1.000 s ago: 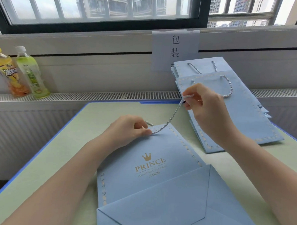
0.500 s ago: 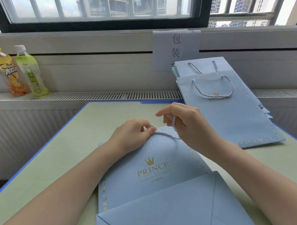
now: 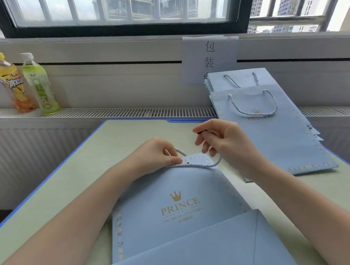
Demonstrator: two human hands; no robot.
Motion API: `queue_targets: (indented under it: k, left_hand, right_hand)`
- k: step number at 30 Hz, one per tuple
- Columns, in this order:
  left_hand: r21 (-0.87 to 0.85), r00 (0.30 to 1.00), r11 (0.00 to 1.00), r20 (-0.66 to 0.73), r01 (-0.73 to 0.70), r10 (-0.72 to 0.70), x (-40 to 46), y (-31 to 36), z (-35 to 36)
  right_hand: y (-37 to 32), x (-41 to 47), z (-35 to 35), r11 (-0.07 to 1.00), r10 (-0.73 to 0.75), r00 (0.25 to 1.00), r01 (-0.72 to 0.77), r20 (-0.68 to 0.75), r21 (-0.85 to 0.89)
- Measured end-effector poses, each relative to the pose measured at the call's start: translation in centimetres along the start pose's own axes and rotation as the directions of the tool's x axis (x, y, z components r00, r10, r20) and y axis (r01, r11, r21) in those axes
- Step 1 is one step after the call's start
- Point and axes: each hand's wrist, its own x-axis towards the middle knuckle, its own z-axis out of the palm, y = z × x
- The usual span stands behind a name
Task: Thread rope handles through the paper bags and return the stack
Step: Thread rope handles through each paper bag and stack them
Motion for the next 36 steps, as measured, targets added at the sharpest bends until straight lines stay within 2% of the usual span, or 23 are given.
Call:
queue_targets:
  k: [3,6,11,16,22,25,28,32,36]
  left_hand:
    - [-0.075,0.994,0.993,0.042,-0.093,0.097,-0.2,0.2,0.4]
    - [-0.001,0.99,0.99,0.023,-0.142,0.142,0.1,0.2,1.3]
    - [0.237,0.989,0.962,-0.027,-0.136,0.146,-0.1,0.5,2.1]
    - [0.26,0.979,0.958,-0.126,-0.122,0.159,-0.7,1.5,1.5]
    - [0.283,0.984,0.958,-0.151,-0.045,0.091,-0.8,1.5,0.8]
    - [0.228,0.993,0.974,-0.113,-0.009,0.036,-0.5,1.1,1.0]
    - [0.103,0.998,0.994,-0.048,-0.028,0.033,-0.2,0.9,1.0]
    - [-0.107,1.0,0.994,0.008,-0.024,0.025,-0.3,1.3,0.2]
    - [-0.234,0.998,0.972,0.054,0.027,-0.014,-0.4,1.1,-0.5]
  right_hand:
    - [0.8,-0.2,1.0,0.955,0.006,0.998,0.013,0.064,-0.295]
    - [1.4,-0.6,1.6,0.87,0.019,0.991,0.048,0.131,-0.49]
    - [1.1,-0.7,2.0,0.835,-0.013,0.986,0.102,0.166,-0.54]
    - [1.3,-0.7,1.8,0.773,-0.152,0.98,0.201,0.132,-0.601]
    - [1.1,-0.7,1.8,0.753,-0.195,0.97,0.241,0.142,-0.613]
    - [1.3,-0.9,2.3,0.702,-0.207,0.958,0.285,0.197,-0.653]
    - [1.5,-1.0,2.7,0.649,-0.246,0.942,0.334,0.227,-0.684]
    - [1.1,-0.8,2.5,0.704,-0.268,0.946,0.323,0.184,-0.633]
    - [1.0,-0.9,2.5,0.777,-0.283,0.941,0.339,0.186,-0.531]
